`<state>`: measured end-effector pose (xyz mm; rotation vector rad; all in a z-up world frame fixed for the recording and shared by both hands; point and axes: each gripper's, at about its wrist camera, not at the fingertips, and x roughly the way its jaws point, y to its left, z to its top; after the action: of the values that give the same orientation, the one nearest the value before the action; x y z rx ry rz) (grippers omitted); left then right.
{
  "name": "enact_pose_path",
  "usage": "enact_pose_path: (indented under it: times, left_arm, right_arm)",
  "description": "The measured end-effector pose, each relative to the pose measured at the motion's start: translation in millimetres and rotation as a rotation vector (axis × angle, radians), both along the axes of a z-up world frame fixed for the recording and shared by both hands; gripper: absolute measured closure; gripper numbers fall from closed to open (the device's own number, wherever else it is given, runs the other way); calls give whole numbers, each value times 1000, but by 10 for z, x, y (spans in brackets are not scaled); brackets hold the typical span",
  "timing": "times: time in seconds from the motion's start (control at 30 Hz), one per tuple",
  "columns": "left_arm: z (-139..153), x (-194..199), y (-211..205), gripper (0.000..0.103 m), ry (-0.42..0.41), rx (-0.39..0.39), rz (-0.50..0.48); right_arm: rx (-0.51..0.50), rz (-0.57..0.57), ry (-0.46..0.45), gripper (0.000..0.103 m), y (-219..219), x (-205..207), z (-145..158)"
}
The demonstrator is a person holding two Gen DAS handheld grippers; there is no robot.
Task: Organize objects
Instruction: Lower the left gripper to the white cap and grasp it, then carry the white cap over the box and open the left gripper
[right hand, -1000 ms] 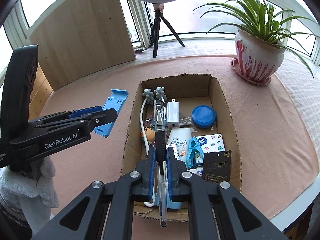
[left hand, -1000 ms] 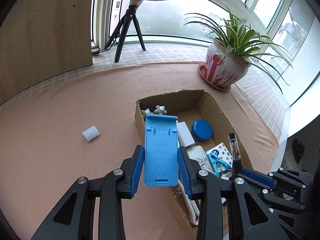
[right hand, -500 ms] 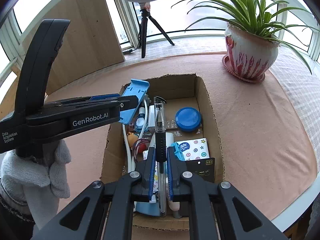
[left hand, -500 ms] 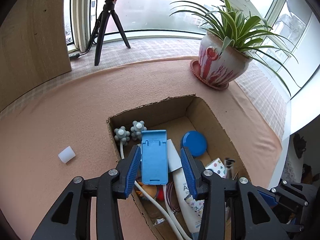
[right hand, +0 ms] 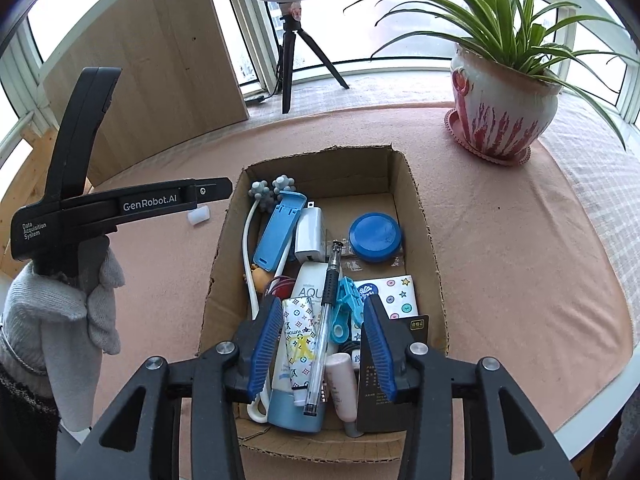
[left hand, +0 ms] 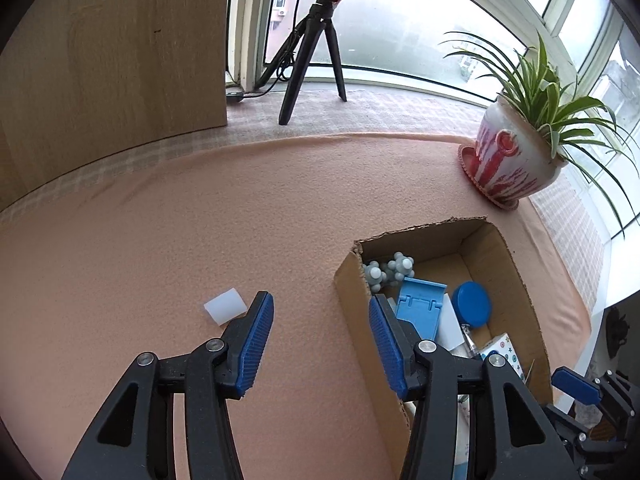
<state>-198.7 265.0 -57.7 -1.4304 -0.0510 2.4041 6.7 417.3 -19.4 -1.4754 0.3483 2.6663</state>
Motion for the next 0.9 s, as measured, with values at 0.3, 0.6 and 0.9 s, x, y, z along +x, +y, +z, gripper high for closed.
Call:
enact_pose_path:
  times: [0.3, 0.6, 0.9]
  left_arm:
    - [-458, -303, -434, 50, -103, -30, 102]
    - [-707, -518, -404, 51, -143, -61, 110]
    - [-719, -390, -465, 79, -121, -66, 102]
  right_arm:
    - [-22, -39, 3, 60, 76, 112, 46]
    - [-32, -77, -13, 60, 184, 215, 1]
    - [-49, -111, -6, 60, 260, 270, -9]
